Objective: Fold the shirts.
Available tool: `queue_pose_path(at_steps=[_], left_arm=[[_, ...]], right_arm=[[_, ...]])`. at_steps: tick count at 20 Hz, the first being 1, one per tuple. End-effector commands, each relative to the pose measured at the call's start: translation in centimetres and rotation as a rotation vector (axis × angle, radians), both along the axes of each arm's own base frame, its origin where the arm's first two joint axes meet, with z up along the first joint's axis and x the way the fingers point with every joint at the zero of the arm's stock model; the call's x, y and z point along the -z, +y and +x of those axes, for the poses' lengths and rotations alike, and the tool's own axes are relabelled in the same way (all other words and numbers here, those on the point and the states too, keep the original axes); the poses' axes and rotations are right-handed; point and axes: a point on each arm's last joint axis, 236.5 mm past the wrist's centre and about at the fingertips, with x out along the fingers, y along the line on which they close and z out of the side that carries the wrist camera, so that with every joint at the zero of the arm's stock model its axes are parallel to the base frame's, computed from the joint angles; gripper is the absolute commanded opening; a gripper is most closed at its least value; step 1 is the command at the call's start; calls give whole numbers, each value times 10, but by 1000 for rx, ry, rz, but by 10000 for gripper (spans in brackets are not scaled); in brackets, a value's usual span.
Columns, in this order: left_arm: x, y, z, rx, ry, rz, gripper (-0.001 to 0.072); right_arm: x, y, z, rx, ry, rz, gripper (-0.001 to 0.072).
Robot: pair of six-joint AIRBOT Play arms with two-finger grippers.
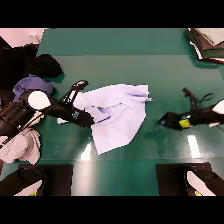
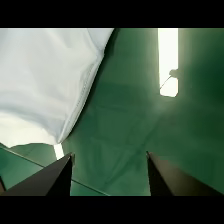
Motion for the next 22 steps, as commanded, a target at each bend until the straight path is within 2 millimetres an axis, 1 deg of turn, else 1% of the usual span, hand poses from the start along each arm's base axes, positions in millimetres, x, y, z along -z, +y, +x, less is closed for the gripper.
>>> queue_pose_path(at_steps=[1, 3, 5, 9, 11, 12, 14, 16, 17, 18, 19, 20, 22], left_arm=[[-1, 4, 1, -4, -4, 20, 23], [-1, 4, 1, -4, -3, 20, 23], [-1, 4, 1, -3, -2, 20, 23], [-1, 4, 0, -3, -1, 20, 24], [0, 5, -1, 1, 4, 23, 24], [0, 5, -2, 4, 9, 25, 24], [1, 6, -6, 13, 22, 31, 24], [2, 7, -10, 23, 35, 38, 25], [2, 8, -12, 28, 41, 40, 26], [3, 8, -12, 29, 43, 41, 133], [3, 8, -12, 29, 43, 42, 409], [3, 9, -11, 27, 38, 45, 570], [6, 10, -6, 13, 21, 49, 570]], right_arm=[[29, 53, -24, 46, 52, 137, 535], [38, 83, -34, 50, 41, 179, 535], [44, 102, -38, 67, 23, 180, 533], [54, 127, -39, 47, -7, 140, 529], [64, 138, -39, 19, 16, 114, 529], [69, 143, -37, 8, 25, 101, 508], [76, 151, -30, -24, 23, 81, 301], [77, 157, -23, -53, 13, 77, 97], [75, 159, -19, -63, 2, 79, 18], [72, 160, -16, -77, -16, 75, 17], [69, 160, -12, -93, -40, 67, 17], [65, 158, -9, -104, -64, 57, 16], [56, 150, -3, -94, -83, 46, 16]])
